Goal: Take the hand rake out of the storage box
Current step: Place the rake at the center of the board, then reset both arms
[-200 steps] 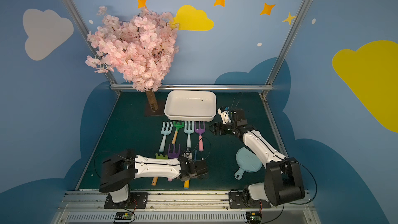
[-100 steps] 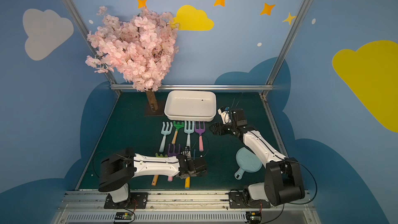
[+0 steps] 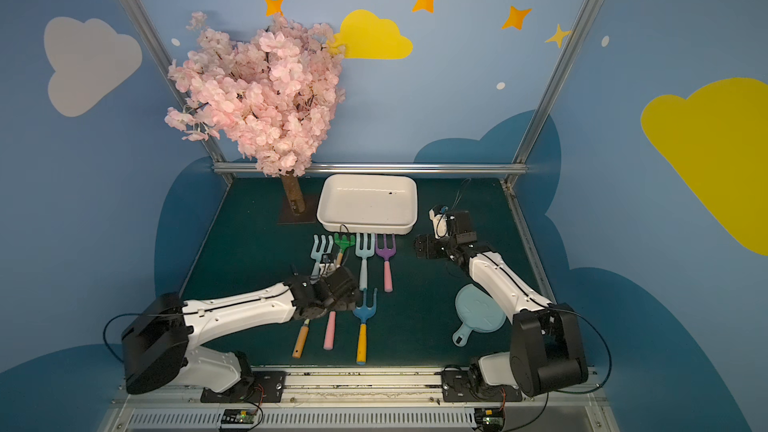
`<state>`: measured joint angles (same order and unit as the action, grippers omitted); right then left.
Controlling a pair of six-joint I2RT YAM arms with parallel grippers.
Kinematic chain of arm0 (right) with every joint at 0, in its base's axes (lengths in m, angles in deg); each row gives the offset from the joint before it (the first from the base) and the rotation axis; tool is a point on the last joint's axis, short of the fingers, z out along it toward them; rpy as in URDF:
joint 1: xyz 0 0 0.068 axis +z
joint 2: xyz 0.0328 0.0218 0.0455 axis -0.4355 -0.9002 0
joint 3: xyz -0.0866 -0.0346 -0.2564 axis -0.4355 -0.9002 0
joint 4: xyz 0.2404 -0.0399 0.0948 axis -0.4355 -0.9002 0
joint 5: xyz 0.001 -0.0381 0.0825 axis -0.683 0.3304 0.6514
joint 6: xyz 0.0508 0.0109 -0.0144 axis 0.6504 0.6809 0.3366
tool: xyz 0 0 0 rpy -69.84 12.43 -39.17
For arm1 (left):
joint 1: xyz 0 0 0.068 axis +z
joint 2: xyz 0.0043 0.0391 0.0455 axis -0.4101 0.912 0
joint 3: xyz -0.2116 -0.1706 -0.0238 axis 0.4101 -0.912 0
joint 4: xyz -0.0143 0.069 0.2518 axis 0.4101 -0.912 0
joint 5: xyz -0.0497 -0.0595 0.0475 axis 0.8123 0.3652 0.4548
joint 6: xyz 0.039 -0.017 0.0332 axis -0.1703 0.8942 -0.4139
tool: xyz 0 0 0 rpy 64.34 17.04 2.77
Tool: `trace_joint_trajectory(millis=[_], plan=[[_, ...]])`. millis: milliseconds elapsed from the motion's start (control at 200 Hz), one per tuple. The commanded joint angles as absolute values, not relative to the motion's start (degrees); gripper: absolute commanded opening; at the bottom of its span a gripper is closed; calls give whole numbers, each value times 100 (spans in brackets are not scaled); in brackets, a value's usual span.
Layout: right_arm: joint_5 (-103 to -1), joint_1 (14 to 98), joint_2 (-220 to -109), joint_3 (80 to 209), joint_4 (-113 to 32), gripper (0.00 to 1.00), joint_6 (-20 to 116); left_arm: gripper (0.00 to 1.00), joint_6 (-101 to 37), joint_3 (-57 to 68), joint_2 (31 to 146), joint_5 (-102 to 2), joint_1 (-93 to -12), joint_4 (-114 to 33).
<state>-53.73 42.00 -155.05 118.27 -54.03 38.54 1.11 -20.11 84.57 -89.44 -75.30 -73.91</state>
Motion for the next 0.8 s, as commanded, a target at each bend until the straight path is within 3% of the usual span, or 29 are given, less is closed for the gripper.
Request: trace_joint_trajectory(millis=[0, 105, 250, 370, 465, 516, 566, 651, 796], plan=[[-6226, 4164, -15323, 11556, -5165, 93, 3828, 100, -1851, -2298, 7618, -9135, -6709, -6803], [-6975, 4152, -15137, 11211, -4771, 93, 3772, 100, -2904, -2738, 6822, -9717, -5784, -6061], [-7829, 4131, -14938, 10828, -4174, 93, 3607, 100, -3888, -3789, 6310, -9181, -4492, -4481], [-8156, 4068, -14848, 10667, -3818, 94, 3502, 100, -4024, -3771, 6669, -8471, -3475, -4378], [-8308, 4045, -14915, 10277, -3217, 96, 3202, 100, -4314, -3885, 7321, -8608, -3055, -3800], [-8021, 3968, -15239, 9777, -2087, 96, 2978, 100, -4491, -4198, 7774, -8486, -2855, -2942], [-8225, 3938, -15807, 9405, -527, 97, 2866, 100, -4388, -3765, 7890, -8338, -2780, -3749], [-8523, 4050, -15700, 9987, -1976, 97, 2956, 100, -4621, -4302, 7781, -8333, -2771, -2432], [-8471, 3687, -15831, 9997, -1673, 97, 2901, 100, -4796, -4967, 7655, -7984, -2477, -739]])
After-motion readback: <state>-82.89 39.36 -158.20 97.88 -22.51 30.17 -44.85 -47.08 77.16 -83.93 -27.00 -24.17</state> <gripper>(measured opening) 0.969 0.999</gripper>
